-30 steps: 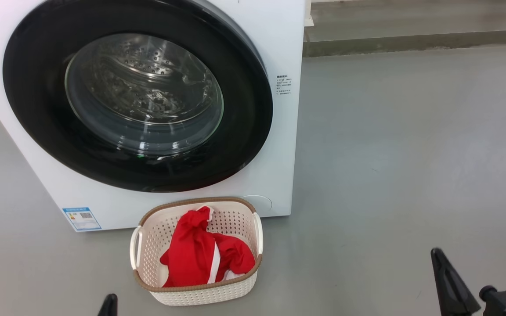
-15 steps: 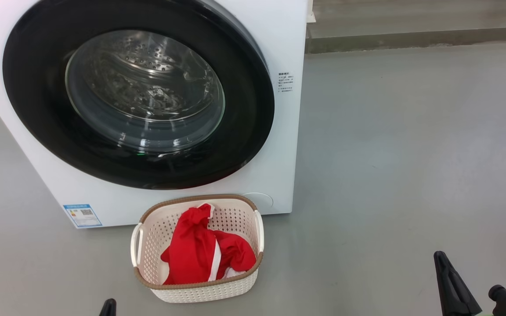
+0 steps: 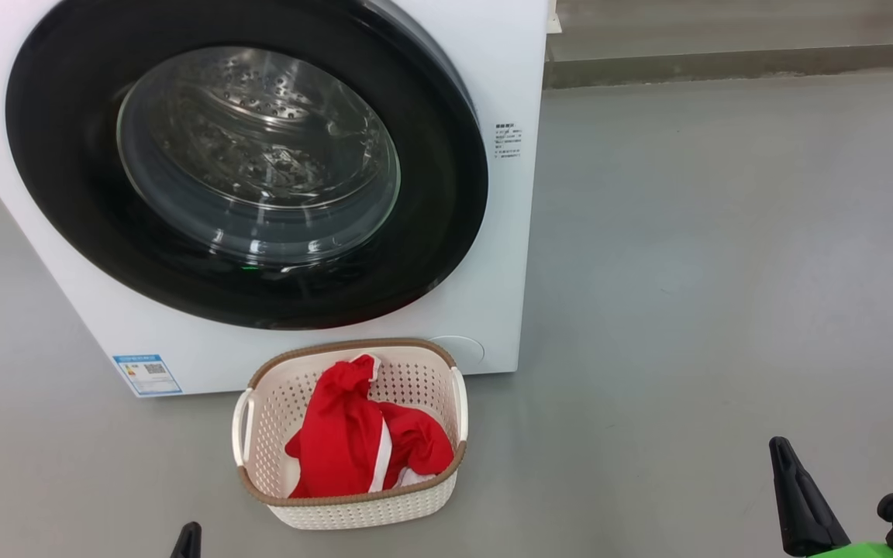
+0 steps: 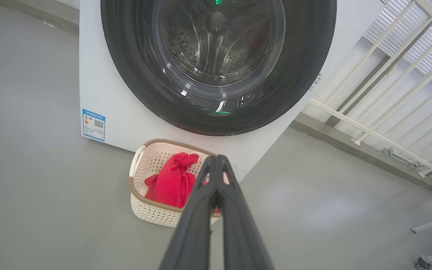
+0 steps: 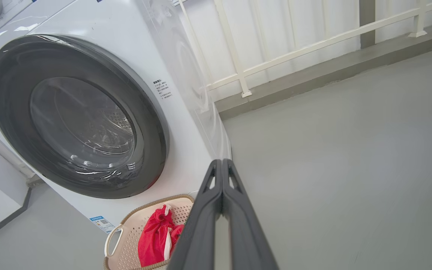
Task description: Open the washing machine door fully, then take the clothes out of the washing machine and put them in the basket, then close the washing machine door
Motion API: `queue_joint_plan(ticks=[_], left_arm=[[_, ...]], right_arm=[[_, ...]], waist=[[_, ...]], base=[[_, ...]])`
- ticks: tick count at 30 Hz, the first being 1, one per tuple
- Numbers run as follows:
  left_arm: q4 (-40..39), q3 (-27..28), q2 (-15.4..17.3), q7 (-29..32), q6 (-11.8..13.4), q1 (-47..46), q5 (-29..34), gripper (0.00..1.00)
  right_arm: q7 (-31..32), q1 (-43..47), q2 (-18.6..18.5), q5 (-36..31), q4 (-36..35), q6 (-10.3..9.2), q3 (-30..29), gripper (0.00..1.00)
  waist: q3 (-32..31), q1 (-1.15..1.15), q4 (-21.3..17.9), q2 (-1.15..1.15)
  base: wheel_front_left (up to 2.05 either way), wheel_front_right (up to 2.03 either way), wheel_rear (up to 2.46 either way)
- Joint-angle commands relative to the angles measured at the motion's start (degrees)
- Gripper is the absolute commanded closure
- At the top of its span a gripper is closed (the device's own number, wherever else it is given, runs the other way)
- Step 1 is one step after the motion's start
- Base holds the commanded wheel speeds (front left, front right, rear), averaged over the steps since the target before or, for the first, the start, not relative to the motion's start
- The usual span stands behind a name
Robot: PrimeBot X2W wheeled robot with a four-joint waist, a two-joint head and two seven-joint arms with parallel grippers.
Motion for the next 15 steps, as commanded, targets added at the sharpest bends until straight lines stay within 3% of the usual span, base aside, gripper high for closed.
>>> queue_joint_plan(ticks=[1,15], left_arm=[[-0.9,1.3,0.3,0.2,-0.6,-2.8,-1.3,1.0],[0.7,2.7,-0.9,2.4,-2.0,-4.9,-8.9,1.0]], right_arm=[[0.2,-3.1,-1.0,1.7,-1.2,-0.02,0.3,1.0],[2.4,-4.8,-1.3,10.9,-0.3,-0.02,0.4,1.0]], waist=[[0.0,-0.01,0.0,0.0],[0.5,-0.01,0.4,0.0]], base=[[0.0,0.0,0.0],[0.0,0.0,0.0]])
